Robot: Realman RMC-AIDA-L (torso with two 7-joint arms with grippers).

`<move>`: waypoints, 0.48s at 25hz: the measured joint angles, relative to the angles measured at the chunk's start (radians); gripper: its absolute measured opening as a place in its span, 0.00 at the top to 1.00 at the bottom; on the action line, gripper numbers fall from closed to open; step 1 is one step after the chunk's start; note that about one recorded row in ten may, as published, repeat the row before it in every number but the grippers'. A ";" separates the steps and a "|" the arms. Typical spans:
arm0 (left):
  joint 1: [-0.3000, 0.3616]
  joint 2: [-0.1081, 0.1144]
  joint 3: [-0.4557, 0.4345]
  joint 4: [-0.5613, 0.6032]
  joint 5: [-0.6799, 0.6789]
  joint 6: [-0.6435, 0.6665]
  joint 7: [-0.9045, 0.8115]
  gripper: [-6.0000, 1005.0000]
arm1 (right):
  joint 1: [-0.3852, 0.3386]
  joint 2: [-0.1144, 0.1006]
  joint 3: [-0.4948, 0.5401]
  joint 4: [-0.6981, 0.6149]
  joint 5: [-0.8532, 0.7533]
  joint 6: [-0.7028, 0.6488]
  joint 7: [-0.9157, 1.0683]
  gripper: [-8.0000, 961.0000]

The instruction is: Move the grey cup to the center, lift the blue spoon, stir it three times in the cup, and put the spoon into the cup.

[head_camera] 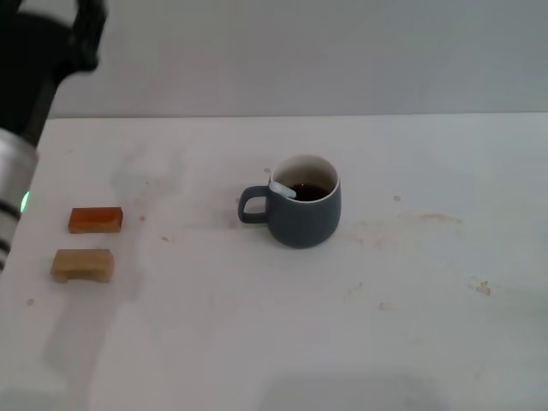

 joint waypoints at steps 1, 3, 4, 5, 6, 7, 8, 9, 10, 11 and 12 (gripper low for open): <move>-0.010 0.000 -0.009 0.066 0.000 0.033 -0.009 0.44 | -0.002 0.000 0.000 0.000 0.000 -0.008 0.000 0.99; -0.029 0.000 -0.019 0.191 0.001 0.119 -0.042 0.44 | -0.007 0.001 -0.001 0.000 -0.001 -0.030 0.000 0.99; -0.037 0.001 -0.022 0.244 0.001 0.160 -0.069 0.44 | -0.009 0.002 -0.003 -0.001 -0.001 -0.045 -0.001 0.99; -0.051 0.002 -0.032 0.321 0.003 0.215 -0.119 0.44 | -0.010 0.002 -0.006 -0.001 -0.001 -0.056 -0.001 0.99; -0.064 0.003 -0.047 0.401 0.002 0.260 -0.174 0.44 | -0.011 0.002 -0.014 -0.001 -0.001 -0.077 -0.001 0.99; -0.075 0.002 -0.062 0.461 0.002 0.287 -0.211 0.44 | -0.011 0.002 -0.018 -0.001 -0.001 -0.087 0.001 0.99; -0.087 0.001 -0.077 0.521 0.002 0.310 -0.242 0.44 | -0.011 0.002 -0.018 -0.001 -0.001 -0.087 0.001 0.99; -0.087 0.001 -0.077 0.521 0.002 0.310 -0.242 0.44 | -0.011 0.002 -0.020 -0.001 -0.002 -0.098 0.002 0.99; -0.113 -0.002 -0.102 0.639 0.000 0.349 -0.261 0.44 | -0.011 0.002 -0.022 0.000 -0.002 -0.105 0.002 0.99; -0.131 -0.005 -0.109 0.709 -0.001 0.375 -0.260 0.44 | -0.010 0.002 -0.023 0.001 -0.002 -0.111 0.003 0.99; -0.146 -0.006 -0.113 0.763 -0.003 0.395 -0.259 0.44 | -0.007 0.003 -0.023 0.002 -0.002 -0.114 0.003 0.99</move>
